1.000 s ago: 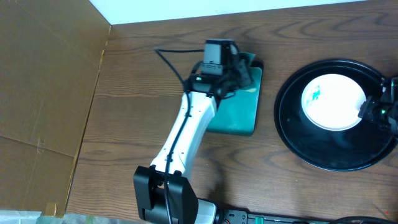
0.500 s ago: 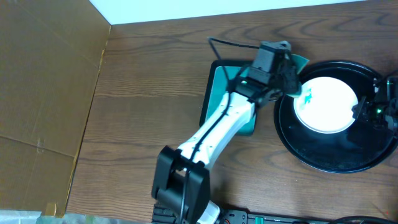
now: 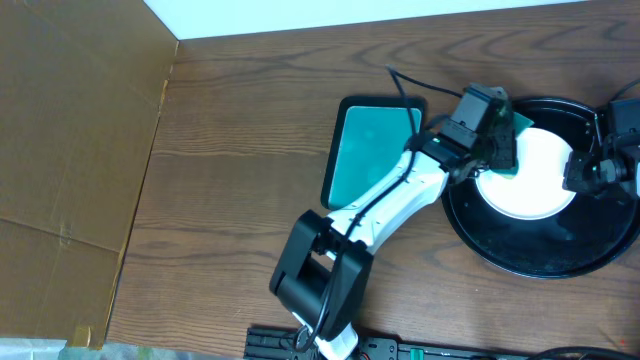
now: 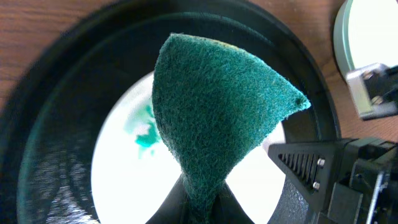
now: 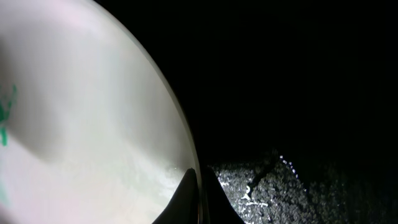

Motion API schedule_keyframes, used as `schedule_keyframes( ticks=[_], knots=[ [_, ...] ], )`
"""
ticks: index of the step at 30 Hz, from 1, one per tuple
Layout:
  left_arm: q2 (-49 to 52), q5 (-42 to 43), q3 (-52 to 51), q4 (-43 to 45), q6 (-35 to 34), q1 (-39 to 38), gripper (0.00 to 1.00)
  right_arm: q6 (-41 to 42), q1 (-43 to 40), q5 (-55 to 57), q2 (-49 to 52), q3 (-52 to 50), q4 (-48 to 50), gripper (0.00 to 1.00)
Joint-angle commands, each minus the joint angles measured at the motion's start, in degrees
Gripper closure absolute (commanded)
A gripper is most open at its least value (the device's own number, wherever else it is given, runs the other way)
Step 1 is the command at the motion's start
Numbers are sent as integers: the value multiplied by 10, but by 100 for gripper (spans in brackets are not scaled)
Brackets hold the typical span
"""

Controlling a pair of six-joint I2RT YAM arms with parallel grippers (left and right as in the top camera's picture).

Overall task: Clean dirty plates on tray and stack at the side
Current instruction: 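Move the left gripper with the sponge onto the blue-printed plate, then scrub the plate with the sponge while the right gripper holds its rim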

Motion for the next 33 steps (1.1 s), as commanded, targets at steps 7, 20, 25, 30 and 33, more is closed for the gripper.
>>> schedule_keyframes(
  ticks=[7,20,25,30,33],
  knots=[
    [78,5,-2,39,-82,-27,93,-15,23,33,10,8,15,99],
    [148,-181,-2,-12,-77,9,93,-16,23,33,10,8,12,99],
    [146,-221,3,-25,-58,42,93,-15,23,33,10,8,10,99],
    [116,-190,13,-32,-58,54,93,-15,23,33,10,8,8,99],
    [85,-74,16,-18,-59,54,93,-15,23,32,10,8,8,99]
  ],
)
